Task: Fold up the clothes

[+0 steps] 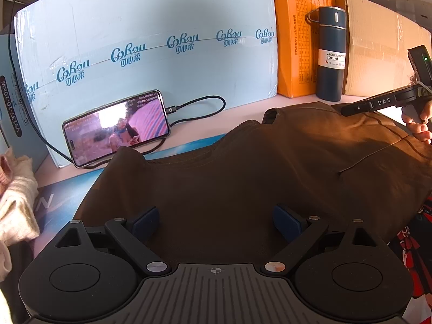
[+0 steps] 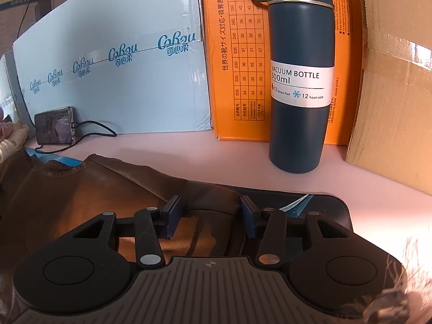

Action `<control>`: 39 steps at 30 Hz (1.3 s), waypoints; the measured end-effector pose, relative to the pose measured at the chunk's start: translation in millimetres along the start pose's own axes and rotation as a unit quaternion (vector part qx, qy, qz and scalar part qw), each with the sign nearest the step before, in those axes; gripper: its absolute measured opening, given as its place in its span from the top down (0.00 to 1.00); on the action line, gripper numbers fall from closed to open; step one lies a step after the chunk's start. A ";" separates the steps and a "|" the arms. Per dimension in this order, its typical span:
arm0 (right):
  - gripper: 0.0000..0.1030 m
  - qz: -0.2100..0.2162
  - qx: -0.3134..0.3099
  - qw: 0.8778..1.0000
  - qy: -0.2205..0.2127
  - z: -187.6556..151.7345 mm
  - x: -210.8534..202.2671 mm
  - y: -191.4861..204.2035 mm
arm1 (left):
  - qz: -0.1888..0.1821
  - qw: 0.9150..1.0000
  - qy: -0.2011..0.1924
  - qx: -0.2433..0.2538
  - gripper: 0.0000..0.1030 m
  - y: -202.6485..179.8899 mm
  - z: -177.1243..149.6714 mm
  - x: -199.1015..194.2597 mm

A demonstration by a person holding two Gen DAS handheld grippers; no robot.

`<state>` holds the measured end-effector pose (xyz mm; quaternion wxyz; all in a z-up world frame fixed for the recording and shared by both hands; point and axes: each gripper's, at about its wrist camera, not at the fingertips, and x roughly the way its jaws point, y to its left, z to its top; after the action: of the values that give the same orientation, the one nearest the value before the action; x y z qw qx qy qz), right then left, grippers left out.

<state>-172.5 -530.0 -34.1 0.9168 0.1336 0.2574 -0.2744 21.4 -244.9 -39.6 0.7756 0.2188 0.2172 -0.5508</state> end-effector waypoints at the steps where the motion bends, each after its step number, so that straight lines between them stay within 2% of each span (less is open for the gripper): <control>1: 0.69 0.004 -0.003 1.000 -0.003 -0.4 -0.8 2.3 | -0.001 1.000 0.001 -0.001 0.09 0.3 0.0 0.2; 3: 0.85 0.015 -0.015 1.000 -0.012 -0.8 -5.2 8.5 | -0.003 1.000 0.001 -0.004 0.09 1.2 0.1 0.4; 7: 0.88 0.033 -0.042 0.998 -0.038 0.3 -19.6 24.1 | -0.007 1.000 0.001 -0.008 0.09 2.4 0.2 0.3; 10: 0.89 0.055 -0.049 0.993 -0.088 4.1 -46.9 38.2 | -0.012 1.000 -0.008 -0.012 0.09 3.4 0.1 -2.9; 15: 0.90 0.141 -0.072 0.970 -0.182 5.7 -115.2 74.7 | -0.046 0.995 -0.091 0.013 0.09 -3.9 -1.4 -26.8; 17: 0.90 0.169 -0.094 0.960 -0.202 0.3 -139.8 93.3 | -0.052 0.990 -0.132 0.024 0.09 -7.0 -2.4 -36.9; 18: 0.90 0.181 -0.105 0.956 -0.207 -4.6 -151.5 102.8 | -0.047 0.987 -0.149 0.045 0.09 -13.0 -4.2 -40.8; 21: 0.90 0.214 -0.129 0.945 -0.209 -26.9 -181.8 127.1 | -0.032 0.973 -0.199 0.110 0.07 -30.9 -9.6 -52.4; 24: 0.90 0.239 -0.140 0.940 -0.197 -50.9 -203.5 144.4 | -0.016 0.953 -0.248 0.173 0.05 -48.8 -15.0 -64.1; 25: 0.90 0.246 -0.140 0.940 -0.190 -58.1 -208.4 148.2 | -0.012 0.944 -0.258 0.208 0.05 -57.6 -19.0 -66.7; 26: 0.90 0.250 -0.136 0.941 -0.181 -63.9 -211.5 150.9 | -0.009 0.928 -0.269 0.258 0.05 -70.7 -24.4 -68.2; 27: 0.90 0.249 -0.134 0.944 -0.173 -69.0 -213.8 153.4 | -0.016 0.918 -0.264 0.296 0.07 -80.0 -26.8 -65.3; 28: 0.90 0.246 -0.129 0.946 -0.166 -73.4 -215.5 155.2 | -0.024 0.907 -0.258 0.333 0.12 -89.3 -29.2 -62.4; 29: 0.90 0.240 -0.121 0.949 -0.162 -76.9 -216.4 155.8 | -0.036 0.900 -0.246 0.359 0.47 -95.8 -29.4 -58.3; 30: 0.90 0.234 -0.114 0.952 -0.158 -80.5 -217.3 156.5 | -0.040 0.900 -0.234 0.365 0.93 -99.0 -29.0 -56.8; 33: 0.90 0.211 -0.097 0.960 -0.153 -90.0 -223.1 157.9 | -0.053 0.900 -0.210 0.378 0.95 -106.0 -30.0 -59.8; 36: 0.90 0.203 -0.076 0.962 -0.166 -102.0 -237.9 154.3 | -0.057 0.895 -0.229 0.378 0.95 -107.4 -37.0 -88.4; 39: 0.89 0.203 -0.062 0.959 -0.190 -112.9 -258.0 153.7 | -0.064 0.900 -0.249 0.353 0.95 -106.4 -47.9 -119.0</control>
<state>-314.6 -249.3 28.6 0.9917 0.0717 0.0625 -0.0864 -119.9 -158.5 -20.2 0.6396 0.3196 -0.1782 -0.6760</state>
